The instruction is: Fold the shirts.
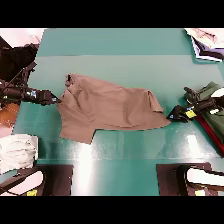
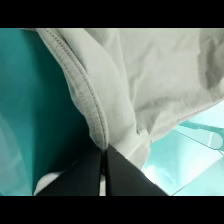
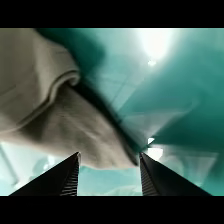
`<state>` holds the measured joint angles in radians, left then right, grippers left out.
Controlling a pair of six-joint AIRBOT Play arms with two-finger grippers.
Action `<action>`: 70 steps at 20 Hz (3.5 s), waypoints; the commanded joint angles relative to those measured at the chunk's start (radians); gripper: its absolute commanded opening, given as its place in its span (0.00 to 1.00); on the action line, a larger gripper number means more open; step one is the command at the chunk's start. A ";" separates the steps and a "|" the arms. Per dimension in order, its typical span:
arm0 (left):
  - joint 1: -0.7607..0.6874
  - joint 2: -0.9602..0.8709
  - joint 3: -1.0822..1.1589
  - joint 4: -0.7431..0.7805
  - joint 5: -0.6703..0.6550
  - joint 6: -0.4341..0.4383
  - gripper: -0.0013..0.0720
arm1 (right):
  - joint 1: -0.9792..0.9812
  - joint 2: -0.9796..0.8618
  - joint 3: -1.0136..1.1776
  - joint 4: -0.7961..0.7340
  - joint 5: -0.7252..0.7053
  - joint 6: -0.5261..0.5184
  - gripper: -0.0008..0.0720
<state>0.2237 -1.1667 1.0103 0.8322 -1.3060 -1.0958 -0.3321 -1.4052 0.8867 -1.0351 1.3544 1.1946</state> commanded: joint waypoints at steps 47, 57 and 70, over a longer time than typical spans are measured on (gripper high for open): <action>0.000 0.043 0.700 0.013 -0.139 -0.286 0.05 | -0.019 0.200 0.964 -0.210 0.325 0.327 0.02; -0.071 -0.357 0.491 0.022 0.222 -0.073 0.05 | 0.195 -0.193 0.800 -0.349 -0.061 0.400 0.02; -0.078 -0.416 0.498 0.069 0.522 0.030 0.05 | 0.275 -0.257 0.798 -0.358 -0.313 0.420 0.02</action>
<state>0.1459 -1.5780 1.5085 0.8650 -0.7597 -1.0813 -0.0780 -1.6520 1.6855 -1.3922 1.0115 1.6138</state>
